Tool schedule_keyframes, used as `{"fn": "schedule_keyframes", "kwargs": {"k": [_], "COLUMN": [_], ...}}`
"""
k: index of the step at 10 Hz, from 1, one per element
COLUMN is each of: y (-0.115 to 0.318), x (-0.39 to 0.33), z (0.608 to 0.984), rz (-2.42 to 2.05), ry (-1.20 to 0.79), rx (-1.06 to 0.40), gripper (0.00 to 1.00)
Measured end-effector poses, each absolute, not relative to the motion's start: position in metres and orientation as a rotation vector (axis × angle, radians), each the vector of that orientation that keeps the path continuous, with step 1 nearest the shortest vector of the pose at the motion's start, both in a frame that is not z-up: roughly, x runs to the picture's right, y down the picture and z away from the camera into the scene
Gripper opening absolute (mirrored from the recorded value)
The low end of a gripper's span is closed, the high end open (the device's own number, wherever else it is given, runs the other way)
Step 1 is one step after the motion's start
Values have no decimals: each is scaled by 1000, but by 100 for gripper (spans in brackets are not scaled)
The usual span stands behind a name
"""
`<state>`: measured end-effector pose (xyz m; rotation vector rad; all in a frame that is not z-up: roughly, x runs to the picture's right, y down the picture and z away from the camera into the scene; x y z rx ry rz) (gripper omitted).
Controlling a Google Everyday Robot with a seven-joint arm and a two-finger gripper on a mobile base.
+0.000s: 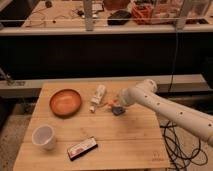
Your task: Place the pepper on the white sponge
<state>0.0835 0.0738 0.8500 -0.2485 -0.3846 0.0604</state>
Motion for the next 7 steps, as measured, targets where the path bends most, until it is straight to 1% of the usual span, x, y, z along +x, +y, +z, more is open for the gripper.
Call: {"fn": "schedule_keyframes", "kwargs": {"k": [1,3,4,5,6,7], "y": [74,72,71,69,68,66], "x": [83,85,86,88,89,90], "z": [851,852,853,853,853,854], "rz": [58,57,57,60,61,61], "ry": [-383,-374,-372,-371,-373,-376], "rx": [-247,-238,-235,-230,-228,-226], "gripper": [32,55,64,76,79,80]}}
